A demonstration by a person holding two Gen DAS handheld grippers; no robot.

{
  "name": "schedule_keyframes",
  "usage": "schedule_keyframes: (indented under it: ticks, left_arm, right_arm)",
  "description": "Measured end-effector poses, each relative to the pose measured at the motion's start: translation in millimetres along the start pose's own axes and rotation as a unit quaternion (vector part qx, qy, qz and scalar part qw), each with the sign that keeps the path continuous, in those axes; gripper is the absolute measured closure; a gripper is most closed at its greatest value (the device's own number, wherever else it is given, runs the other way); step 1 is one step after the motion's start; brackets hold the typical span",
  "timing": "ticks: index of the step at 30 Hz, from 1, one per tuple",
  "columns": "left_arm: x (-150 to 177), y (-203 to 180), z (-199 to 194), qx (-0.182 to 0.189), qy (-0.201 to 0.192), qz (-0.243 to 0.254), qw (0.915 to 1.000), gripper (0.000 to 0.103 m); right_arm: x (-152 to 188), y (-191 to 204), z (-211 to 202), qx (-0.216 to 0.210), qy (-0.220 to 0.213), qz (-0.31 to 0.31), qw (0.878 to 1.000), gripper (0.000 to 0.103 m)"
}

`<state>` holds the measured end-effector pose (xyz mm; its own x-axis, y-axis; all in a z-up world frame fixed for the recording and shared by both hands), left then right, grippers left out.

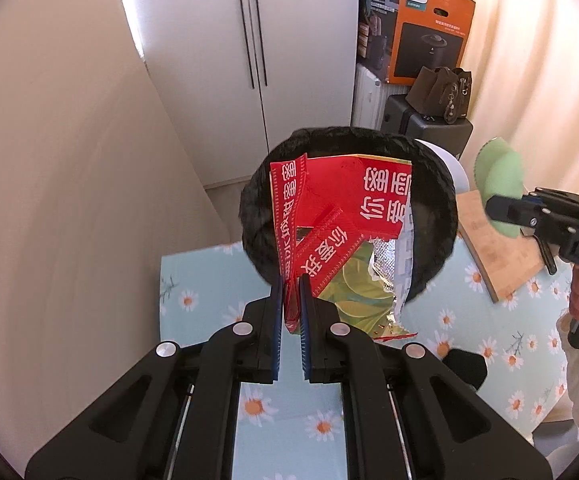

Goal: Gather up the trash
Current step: 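Lift the red wrapper and green tray and carry them over the bin, then open both tools to drop the wrapper and green tray into the bin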

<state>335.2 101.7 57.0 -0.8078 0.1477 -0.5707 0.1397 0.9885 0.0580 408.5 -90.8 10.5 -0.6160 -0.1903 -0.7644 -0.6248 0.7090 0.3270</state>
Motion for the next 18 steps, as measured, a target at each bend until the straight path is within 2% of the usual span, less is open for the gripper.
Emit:
schedule_keyframes:
  ticks: [6, 7, 9, 10, 11, 12, 14, 18]
  left_arm:
    - [-24, -4, 25, 0.009, 0.0, 0.018, 0.9998, 0.095]
    - [-27, -3, 29, 0.01, -0.001, 0.017, 0.9998, 0.092]
    - [-34, 1, 37, 0.012, -0.01, 0.008, 0.9998, 0.053]
    - [-35, 4, 38, 0.013, -0.021, -0.002, 0.9997, 0.019]
    - [-35, 5, 38, 0.016, -0.033, -0.008, 0.9993, 0.011]
    - [-34, 7, 38, 0.023, -0.042, -0.01, 0.9988, 0.011]
    - [-31, 8, 39, 0.024, -0.044, -0.011, 0.9987, 0.006]
    - [-22, 11, 46, 0.022, -0.032, -0.022, 0.999, 0.006]
  right_arm:
    - [-11, -12, 24, 0.004, 0.005, 0.006, 1.0, 0.093]
    - [-13, -14, 27, 0.007, 0.006, 0.007, 1.0, 0.093]
    - [-13, -19, 37, 0.025, 0.012, 0.008, 1.0, 0.083]
    - [-14, -21, 40, 0.037, 0.014, 0.009, 0.999, 0.073]
    - [-14, -24, 42, 0.057, 0.013, 0.012, 0.998, 0.045]
    - [-13, -26, 42, 0.071, 0.008, 0.013, 0.997, 0.032]
    - [-10, -30, 42, 0.083, 0.007, 0.013, 0.996, 0.03]
    - [-2, -32, 38, 0.105, 0.015, 0.01, 0.994, 0.02]
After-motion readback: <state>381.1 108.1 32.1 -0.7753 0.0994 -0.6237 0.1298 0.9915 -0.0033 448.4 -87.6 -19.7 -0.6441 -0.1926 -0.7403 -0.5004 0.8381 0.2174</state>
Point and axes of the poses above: each gripper's, at about its wrist camera, not at the fingertips, and z roughly the way its jaws point, y to its left, x to its underside, the point moved 1 cm from there along z, roughly the way its jaws point, and after that the axes turned 1 degree about -z, right-handed, at the moved point
